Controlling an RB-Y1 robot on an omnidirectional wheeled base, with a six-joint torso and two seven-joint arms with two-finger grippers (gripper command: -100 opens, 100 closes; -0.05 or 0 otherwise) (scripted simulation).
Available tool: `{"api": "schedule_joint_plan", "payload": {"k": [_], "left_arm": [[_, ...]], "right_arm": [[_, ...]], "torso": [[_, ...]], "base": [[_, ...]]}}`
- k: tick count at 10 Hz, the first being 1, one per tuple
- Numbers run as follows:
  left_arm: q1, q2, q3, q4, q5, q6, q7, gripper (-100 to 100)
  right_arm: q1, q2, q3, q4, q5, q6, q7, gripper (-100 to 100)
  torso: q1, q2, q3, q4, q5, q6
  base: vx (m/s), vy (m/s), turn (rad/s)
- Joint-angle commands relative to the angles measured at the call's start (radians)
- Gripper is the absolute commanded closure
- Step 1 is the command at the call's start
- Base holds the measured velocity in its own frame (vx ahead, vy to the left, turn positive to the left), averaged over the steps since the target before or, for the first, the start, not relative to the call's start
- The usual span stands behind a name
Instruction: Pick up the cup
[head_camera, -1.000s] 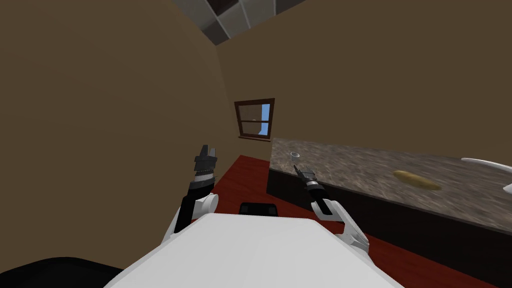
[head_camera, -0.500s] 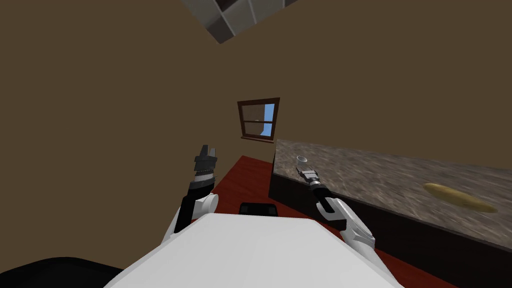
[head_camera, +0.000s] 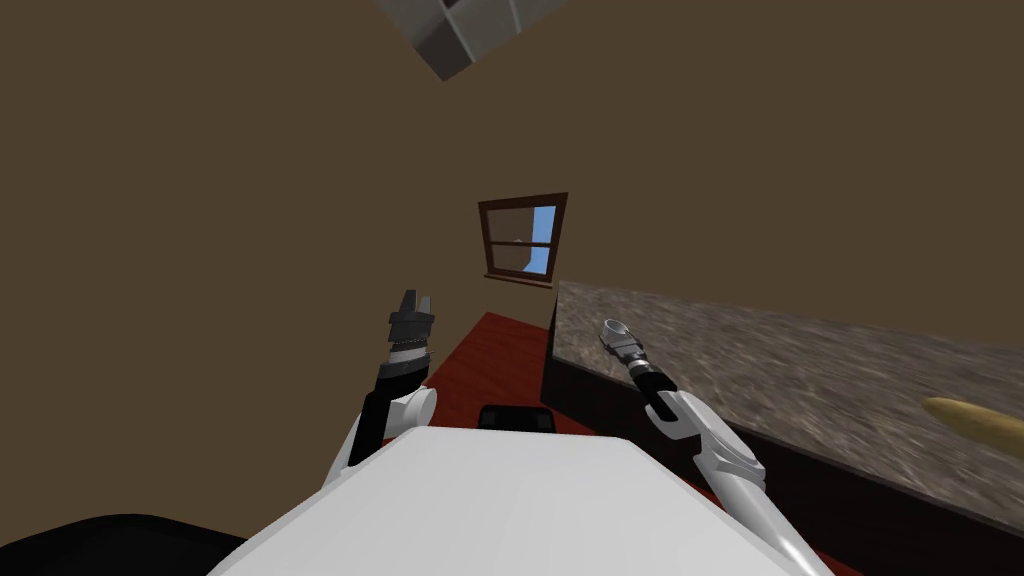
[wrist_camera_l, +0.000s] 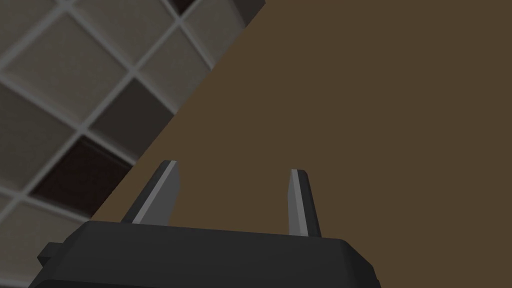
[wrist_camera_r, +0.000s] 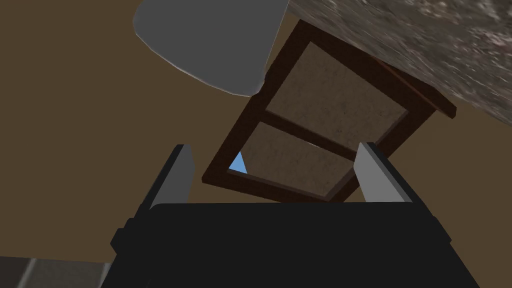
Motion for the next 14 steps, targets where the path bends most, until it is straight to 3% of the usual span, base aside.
{"api": "schedule_joint_plan", "payload": {"k": [1, 3, 4, 5, 6, 7, 11, 12, 13, 14], "left_arm": [[0.000, 0.000, 0.000, 0.000, 0.000, 0.000, 0.000, 0], [0.000, 0.000, 0.000, 0.000, 0.000, 0.000, 0.000, 0], [0.000, 0.000, 0.000, 0.000, 0.000, 0.000, 0.000, 0], [0.000, 0.000, 0.000, 0.000, 0.000, 0.000, 0.000, 0], [0.000, 0.000, 0.000, 0.000, 0.000, 0.000, 0.000, 0], [0.000, 0.000, 0.000, 0.000, 0.000, 0.000, 0.000, 0], [0.000, 0.000, 0.000, 0.000, 0.000, 0.000, 0.000, 0], [0.000, 0.000, 0.000, 0.000, 0.000, 0.000, 0.000, 0], [0.000, 0.000, 0.000, 0.000, 0.000, 0.000, 0.000, 0], [0.000, 0.000, 0.000, 0.000, 0.000, 0.000, 0.000, 0]], "right_arm": [[-0.010, -0.030, -0.004, 0.022, 0.022, 0.003, 0.022, -100], [-0.021, -0.066, -0.009, 0.048, 0.049, 0.005, 0.050, -100], [-0.019, -0.059, -0.005, 0.040, 0.038, 0.006, 0.035, -100], [-0.020, -0.061, -0.006, 0.041, 0.040, 0.007, 0.037, 0], [-0.020, -0.061, -0.005, 0.041, 0.040, 0.006, 0.037, -100], [-0.020, -0.061, -0.005, 0.041, 0.040, 0.006, 0.037, 100], [-0.020, -0.061, -0.005, 0.041, 0.040, 0.006, 0.037, 100], [-0.020, -0.061, -0.005, 0.041, 0.040, 0.006, 0.037, 0], [0.008, -0.078, -0.034, 0.037, 0.043, 0.005, 0.059, -100], [0.022, -0.087, -0.048, 0.035, 0.045, 0.003, 0.070, -100]], "torso": [[0.000, 0.000, 0.000, 0.000, 0.000, 0.000], [-0.001, 0.001, 0.001, 0.000, 0.000, 0.000], [-0.001, 0.001, 0.000, 0.000, 0.000, 0.000], [-0.001, 0.003, 0.001, 0.000, 0.000, 0.000], [-0.001, 0.004, 0.002, 0.001, 0.000, 0.000], [-0.001, 0.005, 0.003, 0.001, 0.000, 0.000], [-0.001, 0.006, 0.003, 0.001, 0.000, 0.000], [-0.001, 0.006, 0.003, 0.001, 0.000, 0.000], [-0.001, 0.006, 0.003, 0.001, 0.000, 0.000], [0.001, 0.006, 0.003, 0.001, 0.000, 0.001]], "base": [[0.061, 0.019, 0.043], [0.065, 0.008, 0.036], [0.031, 0.003, 0.008], [0.006, 0.000, -0.001], [0.000, 0.000, 0.000], [0.000, 0.000, 0.000], [0.000, 0.000, 0.000], [0.000, 0.000, 0.000], [0.007, 0.048, -0.049], [0.030, 0.092, -0.053]]}}
